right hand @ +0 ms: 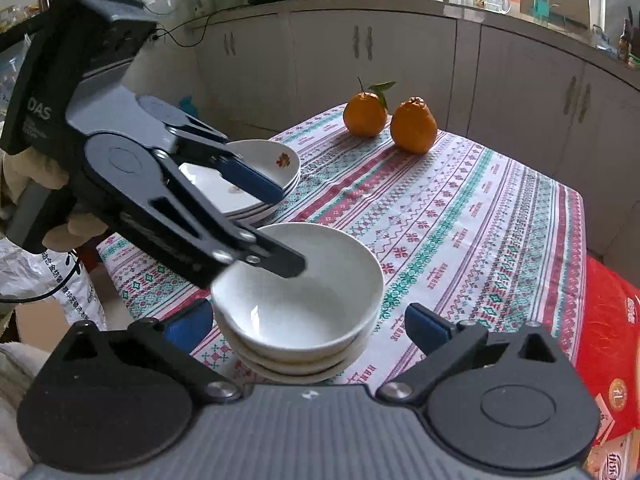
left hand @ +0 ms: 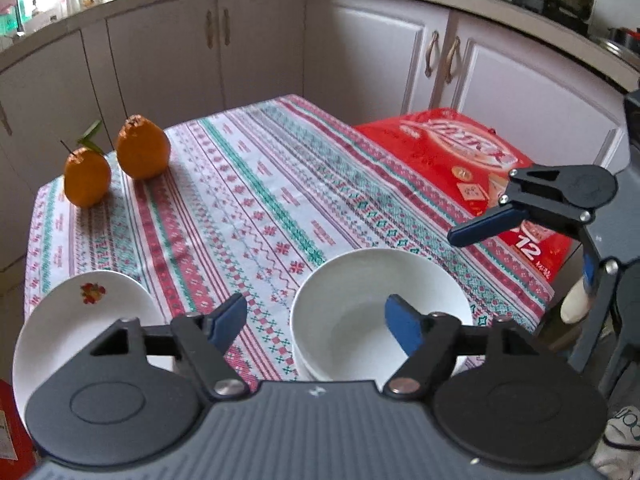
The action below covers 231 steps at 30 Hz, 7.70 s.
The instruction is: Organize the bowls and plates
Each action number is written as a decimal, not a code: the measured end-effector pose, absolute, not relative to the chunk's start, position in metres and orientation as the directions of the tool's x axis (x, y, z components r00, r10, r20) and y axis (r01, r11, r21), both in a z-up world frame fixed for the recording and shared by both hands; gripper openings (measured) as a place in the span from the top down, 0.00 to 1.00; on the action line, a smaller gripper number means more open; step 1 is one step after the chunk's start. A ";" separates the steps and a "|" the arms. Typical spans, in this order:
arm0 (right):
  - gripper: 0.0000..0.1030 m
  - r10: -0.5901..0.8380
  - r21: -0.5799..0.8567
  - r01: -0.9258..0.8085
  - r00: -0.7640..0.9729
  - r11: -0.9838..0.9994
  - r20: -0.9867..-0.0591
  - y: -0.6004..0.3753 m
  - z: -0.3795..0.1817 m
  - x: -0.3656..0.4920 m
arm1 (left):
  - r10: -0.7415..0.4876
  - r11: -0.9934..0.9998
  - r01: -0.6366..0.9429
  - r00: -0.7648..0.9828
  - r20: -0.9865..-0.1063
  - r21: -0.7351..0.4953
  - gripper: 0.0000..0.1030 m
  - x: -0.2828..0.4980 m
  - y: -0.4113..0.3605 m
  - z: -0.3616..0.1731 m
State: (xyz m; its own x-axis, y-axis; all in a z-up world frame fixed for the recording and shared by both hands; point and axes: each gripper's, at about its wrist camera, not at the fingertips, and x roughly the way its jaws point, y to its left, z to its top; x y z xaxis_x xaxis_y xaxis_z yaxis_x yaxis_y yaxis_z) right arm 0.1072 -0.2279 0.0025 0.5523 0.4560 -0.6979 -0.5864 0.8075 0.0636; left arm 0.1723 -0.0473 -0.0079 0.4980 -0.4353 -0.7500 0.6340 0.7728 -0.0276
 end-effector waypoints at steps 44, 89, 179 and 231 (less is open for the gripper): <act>0.00 0.341 0.007 -0.643 0.397 0.766 -0.852 -0.220 -0.082 0.119 | -0.460 0.624 0.781 0.361 -0.811 -0.006 0.02 0.133 -0.039 -0.102; 0.14 0.500 0.000 -0.916 0.220 0.401 -0.838 -0.208 -0.055 0.151 | -0.574 0.359 0.933 0.224 -0.788 0.003 0.17 0.159 -0.045 -0.079; 0.00 0.503 -0.077 -0.962 0.204 0.262 -0.840 -0.042 -0.015 0.254 | -0.346 0.723 0.669 0.565 -0.749 0.171 0.08 0.194 0.134 -0.038; 0.00 0.007 -0.095 -0.065 0.858 0.993 -0.514 -0.115 0.042 0.022 | 0.095 0.995 -0.098 0.887 -0.452 0.018 0.01 0.011 0.061 0.030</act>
